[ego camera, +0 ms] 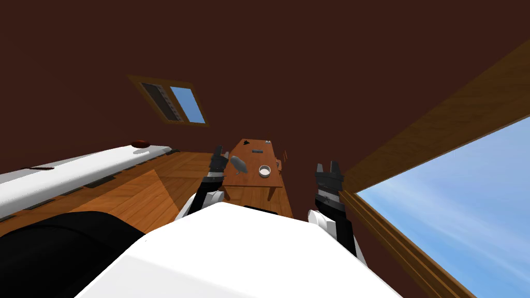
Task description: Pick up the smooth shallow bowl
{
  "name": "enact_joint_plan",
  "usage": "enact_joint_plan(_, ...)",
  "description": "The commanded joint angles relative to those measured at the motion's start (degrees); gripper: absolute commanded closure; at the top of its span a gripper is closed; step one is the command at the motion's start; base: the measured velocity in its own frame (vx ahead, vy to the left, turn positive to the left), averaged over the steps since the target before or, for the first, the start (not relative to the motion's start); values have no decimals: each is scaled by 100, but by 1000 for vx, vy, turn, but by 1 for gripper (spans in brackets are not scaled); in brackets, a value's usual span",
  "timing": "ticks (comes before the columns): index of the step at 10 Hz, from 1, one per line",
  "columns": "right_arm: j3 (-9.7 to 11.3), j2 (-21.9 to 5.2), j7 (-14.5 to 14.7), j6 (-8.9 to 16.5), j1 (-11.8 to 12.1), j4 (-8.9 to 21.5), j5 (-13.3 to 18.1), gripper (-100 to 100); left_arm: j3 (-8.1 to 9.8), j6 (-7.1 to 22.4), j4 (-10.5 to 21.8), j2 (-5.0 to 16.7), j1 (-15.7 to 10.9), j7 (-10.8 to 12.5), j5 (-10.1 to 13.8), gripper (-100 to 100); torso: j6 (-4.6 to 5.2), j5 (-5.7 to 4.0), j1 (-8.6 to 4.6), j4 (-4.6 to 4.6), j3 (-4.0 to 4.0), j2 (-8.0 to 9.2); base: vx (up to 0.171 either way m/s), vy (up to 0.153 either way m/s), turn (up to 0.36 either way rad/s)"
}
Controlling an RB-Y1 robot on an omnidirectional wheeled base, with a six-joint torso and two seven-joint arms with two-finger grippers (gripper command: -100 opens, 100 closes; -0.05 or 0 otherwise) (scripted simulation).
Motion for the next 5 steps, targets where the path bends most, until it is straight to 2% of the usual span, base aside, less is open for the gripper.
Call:
enact_joint_plan(1, 0, 0, 0, 0, 0, 0, 0, 0, -22, 240, 150, 183, -151, 82, 35, -100, 0, 0, 0, 0, 0, 0, -1, -5, -59)
enact_joint_plan(5, 0, 0, 0, 0, 0, 0, 0, 0, -75, 822, 531, 435, -519, 280, 121, -100, 1, 0, -2, 0, -1, -1, -2, -7, -58)
